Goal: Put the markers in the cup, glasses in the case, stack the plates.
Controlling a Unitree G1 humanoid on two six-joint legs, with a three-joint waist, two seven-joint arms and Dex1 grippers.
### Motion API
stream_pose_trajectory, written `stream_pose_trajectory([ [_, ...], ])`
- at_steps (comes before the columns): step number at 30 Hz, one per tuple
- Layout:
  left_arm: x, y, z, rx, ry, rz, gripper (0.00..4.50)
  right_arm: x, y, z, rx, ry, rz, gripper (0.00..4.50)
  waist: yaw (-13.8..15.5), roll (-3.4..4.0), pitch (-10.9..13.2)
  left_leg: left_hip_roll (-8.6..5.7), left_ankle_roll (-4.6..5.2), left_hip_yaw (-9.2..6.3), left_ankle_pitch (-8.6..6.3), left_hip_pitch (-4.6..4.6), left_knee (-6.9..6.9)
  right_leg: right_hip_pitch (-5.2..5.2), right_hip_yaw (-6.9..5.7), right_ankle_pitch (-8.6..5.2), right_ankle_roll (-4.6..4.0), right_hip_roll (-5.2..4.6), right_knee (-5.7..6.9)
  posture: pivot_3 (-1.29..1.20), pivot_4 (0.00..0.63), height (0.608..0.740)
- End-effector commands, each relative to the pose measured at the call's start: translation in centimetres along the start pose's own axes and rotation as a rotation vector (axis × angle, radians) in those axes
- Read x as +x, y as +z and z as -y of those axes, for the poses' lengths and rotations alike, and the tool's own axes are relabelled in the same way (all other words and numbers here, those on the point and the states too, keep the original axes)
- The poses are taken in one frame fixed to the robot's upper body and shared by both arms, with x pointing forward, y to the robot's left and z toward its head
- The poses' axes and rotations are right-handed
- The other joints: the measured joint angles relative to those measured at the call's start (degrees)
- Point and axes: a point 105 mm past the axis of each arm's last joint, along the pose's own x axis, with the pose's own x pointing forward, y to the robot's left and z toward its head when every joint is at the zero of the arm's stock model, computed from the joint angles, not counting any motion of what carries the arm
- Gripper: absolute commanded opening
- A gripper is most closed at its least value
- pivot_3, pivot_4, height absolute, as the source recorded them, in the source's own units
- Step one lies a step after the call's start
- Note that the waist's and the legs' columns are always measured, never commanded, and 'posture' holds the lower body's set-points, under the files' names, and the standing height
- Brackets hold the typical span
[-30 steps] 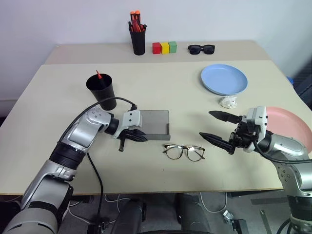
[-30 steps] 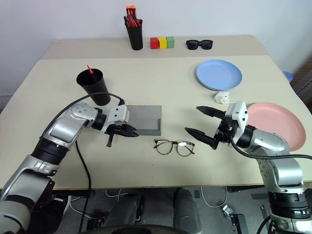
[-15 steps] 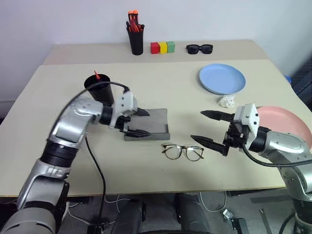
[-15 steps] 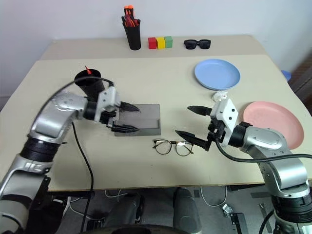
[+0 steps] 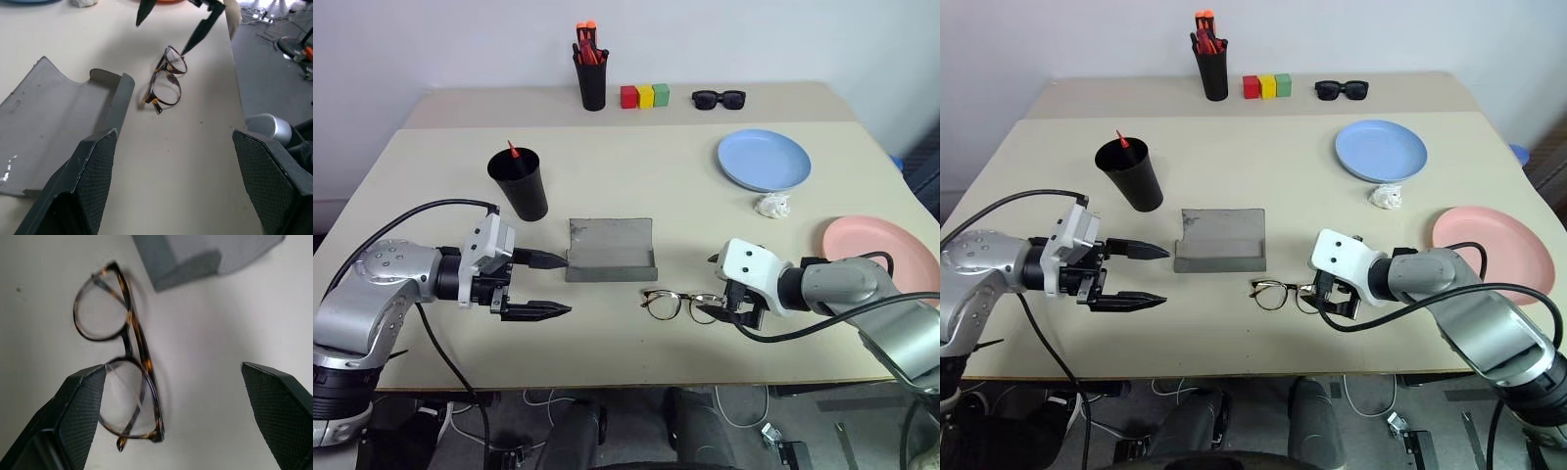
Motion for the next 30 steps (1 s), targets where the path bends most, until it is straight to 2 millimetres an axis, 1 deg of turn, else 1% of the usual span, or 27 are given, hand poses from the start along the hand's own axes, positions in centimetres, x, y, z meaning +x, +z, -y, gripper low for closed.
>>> stream_pose_trajectory([
  [1,-0.6,1.4,0.3,0.063,0.038,0.04,3.84,0.1,0.9,-0.4,0.017,0.027,0.009,4.5,0.0,0.0,0.0,0.0,0.0,0.0,0.0,0.0,0.0,0.0,0.0,0.0,0.01,0.0,0.0,0.0,0.15,0.74],
  [5,-0.6,2.1,0.3,0.073,0.072,0.091,3.84,0.8,0.6,-0.2,0.019,0.014,-0.019,4.5,0.0,0.0,0.0,0.0,0.0,0.01,0.0,0.0,0.0,-0.01,0.01,0.01,0.02,0.0,0.0,0.0,0.15,0.74],
  [9,-0.7,1.9,0.8,0.076,0.079,0.093,3.84,1.4,0.6,-0.2,0.057,0.025,-0.02,4.5,0.0,0.01,0.0,-0.01,0.0,0.02,0.0,0.0,0.0,-0.01,0.01,0.03,0.05,0.0,0.0,0.0,0.15,0.74],
  [12,-0.7,1.7,0.8,0.079,0.089,0.09,3.91,1.7,0.5,-0.6,0.088,0.049,-0.014,3.61,0.0,0.01,0.0,-0.01,0.0,0.02,0.0,0.0,0.0,-0.01,0.0,0.03,0.04,0.0,0.0,0.0,0.15,0.74],
  [13,-0.7,1.6,0.8,0.08,0.09,0.09,3.91,1.8,0.6,-0.6,0.087,0.048,-0.01,3.08,0.0,0.01,0.0,-0.01,0.0,0.02,0.0,0.0,0.0,-0.01,0.0,0.03,0.04,0.0,0.0,0.0,0.15,0.74],
  [15,-0.6,1.5,0.8,0.081,0.088,0.084,3.91,1.9,0.8,-0.5,0.098,0.037,0.001,2.18,0.0,0.01,0.0,-0.01,0.0,0.02,0.0,-0.01,0.0,-0.02,0.0,0.03,0.04,0.0,0.0,0.0,0.15,0.74],
  [22,-0.5,1.1,0.8,0.087,0.085,0.069,3.91,1.7,1.3,-0.8,0.106,0.057,0.007,2.18,0.0,0.01,0.0,-0.01,0.0,0.02,0.0,-0.01,0.0,-0.02,0.0,0.03,0.04,0.0,0.0,0.0,0.15,0.74],
  [25,-0.3,1.2,0.8,0.1,0.085,0.071,3.91,1.9,1.1,-0.9,0.083,0.055,-0.004,2.18,0.0,0.01,0.0,-0.01,0.0,0.02,0.0,0.0,0.0,-0.01,0.0,0.03,0.04,0.0,0.0,0.0,0.15,0.74],
  [28,-0.1,1.3,0.7,0.107,0.087,0.074,3.91,2.2,0.6,-0.9,0.058,0.046,-0.03,1.36,0.0,0.01,0.0,-0.01,0.0,0.02,0.0,0.0,0.0,-0.02,0.0,0.03,0.04,0.0,0.0,0.0,0.15,0.74],
  [30,-0.1,1.3,0.7,0.107,0.086,0.074,3.91,2.2,0.3,-0.7,0.032,0.034,-0.046,0.41,0.0,0.01,0.0,-0.01,0.0,0.02,0.0,0.0,0.0,-0.01,0.0,0.02,0.04,0.0,-0.01,0.0,0.15,0.74],
])
